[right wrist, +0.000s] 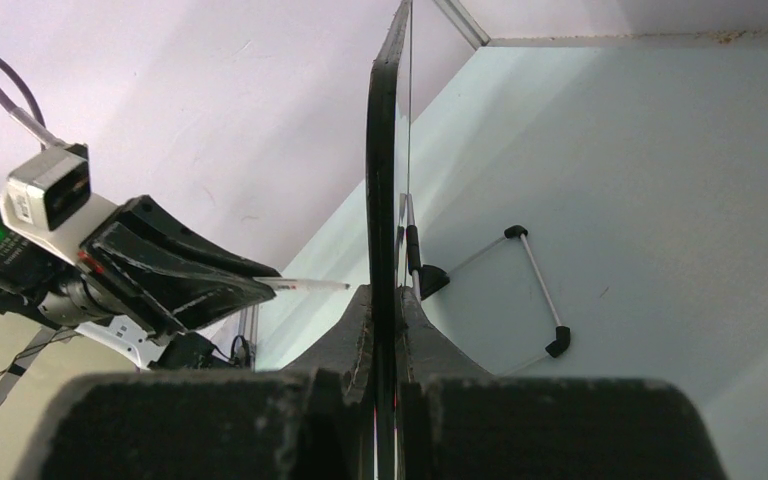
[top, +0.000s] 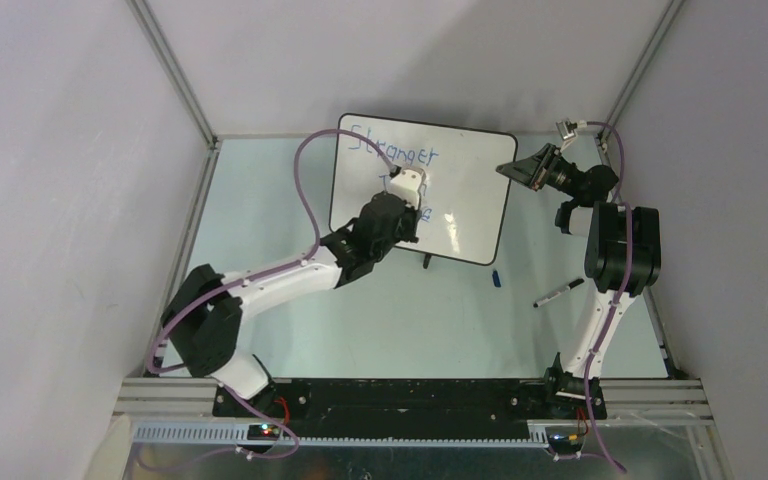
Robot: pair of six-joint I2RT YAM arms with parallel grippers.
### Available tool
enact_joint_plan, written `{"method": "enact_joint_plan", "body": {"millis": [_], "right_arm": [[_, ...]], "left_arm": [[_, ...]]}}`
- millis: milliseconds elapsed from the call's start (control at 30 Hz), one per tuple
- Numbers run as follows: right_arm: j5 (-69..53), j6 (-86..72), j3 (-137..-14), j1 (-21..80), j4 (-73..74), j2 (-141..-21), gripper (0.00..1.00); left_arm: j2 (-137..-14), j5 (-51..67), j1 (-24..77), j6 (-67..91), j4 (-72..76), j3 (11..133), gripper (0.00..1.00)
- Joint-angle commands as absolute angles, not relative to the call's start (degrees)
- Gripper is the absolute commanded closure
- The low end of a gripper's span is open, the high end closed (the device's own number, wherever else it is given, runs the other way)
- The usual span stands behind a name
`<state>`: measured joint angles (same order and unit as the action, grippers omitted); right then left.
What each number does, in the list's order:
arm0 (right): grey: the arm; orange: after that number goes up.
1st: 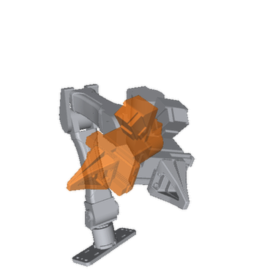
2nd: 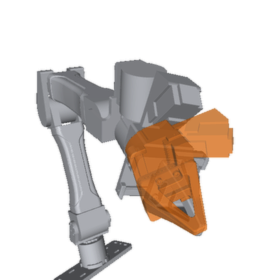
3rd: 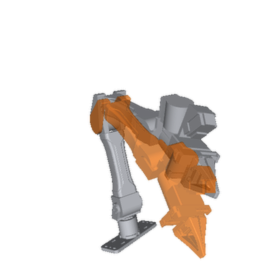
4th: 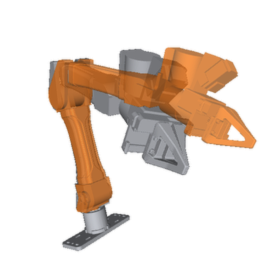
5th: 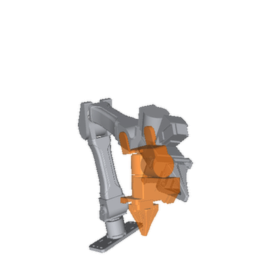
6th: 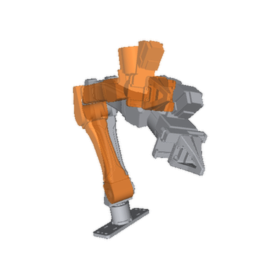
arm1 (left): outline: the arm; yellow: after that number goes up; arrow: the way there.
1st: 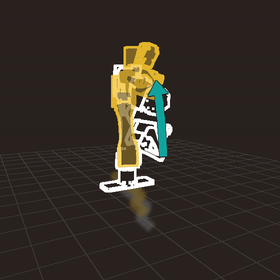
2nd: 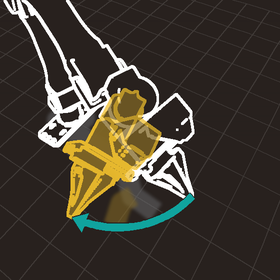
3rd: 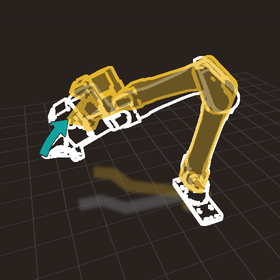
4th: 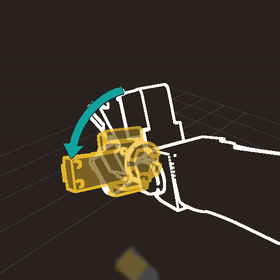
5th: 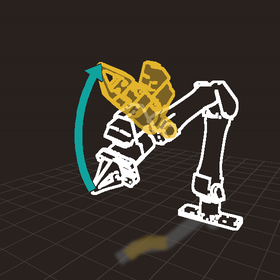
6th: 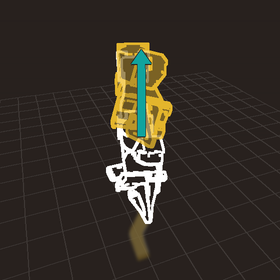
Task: Write a sentence on the whiteboard
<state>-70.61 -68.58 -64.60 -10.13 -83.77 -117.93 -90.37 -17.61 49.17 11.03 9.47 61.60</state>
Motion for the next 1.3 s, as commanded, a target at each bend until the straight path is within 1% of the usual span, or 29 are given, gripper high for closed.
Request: {"method": "enact_joint_plan", "body": {"millis": [0, 233, 333, 400, 567, 833, 967, 1100, 1267], "right_arm": [[-69.7, -71.5, -65.1, -10.0, -86.3, -113.9, 1.00], [-69.7, -71.4, -65.2, -9.9, -86.3, -113.8, 1.00], [-69.5, -71.4, -65.2, -9.7, -86.2, -114.0, 1.00], [-69.4, -71.5, -65.1, -9.6, -86.2, -113.9, 1.00], [-69.3, -71.5, -65.2, -9.5, -86.2, -113.8, 1.00], [-69.8, -71.6, -65.2, -9.6, -86.2, -113.8, 1.00], [-69.6, -71.5, -65.2, -9.7, -86.2, -113.8, 1.00], [-69.5, -71.5, -65.2, -9.8, -86.3, -113.8, 1.00], [-69.4, -71.4, -65.1, -9.8, -86.3, -113.8, 1.00]], "left_arm": [[-83.8, -19.4, 48.7, 11.4, 6.5, 64.8, 1.00], [-80.4, -24.7, 48.4, 10.5, -6.6, 72.6, 1.00], [-80.4, -26.0, 48.3, 12.3, -8.3, 72.9, 1.00], [-79.6, -26.4, 48.2, 13.9, -6.7, 70.3, 1.00], [-76.1, -26.3, 48.2, 19.1, 5.0, 61.0, 1.00], [-76.2, -32.5, 48.2, 22.6, 2.9, 58.2, 1.00], [-74.9, -36.1, 48.2, 21.8, 5.1, 54.8, 1.00], [-74.0, -32.4, 48.2, 18.8, 10.9, 51.3, 1.00], [-75.6, -27.8, 48.3, 20.5, 11.3, 52.4, 1.00]]}}
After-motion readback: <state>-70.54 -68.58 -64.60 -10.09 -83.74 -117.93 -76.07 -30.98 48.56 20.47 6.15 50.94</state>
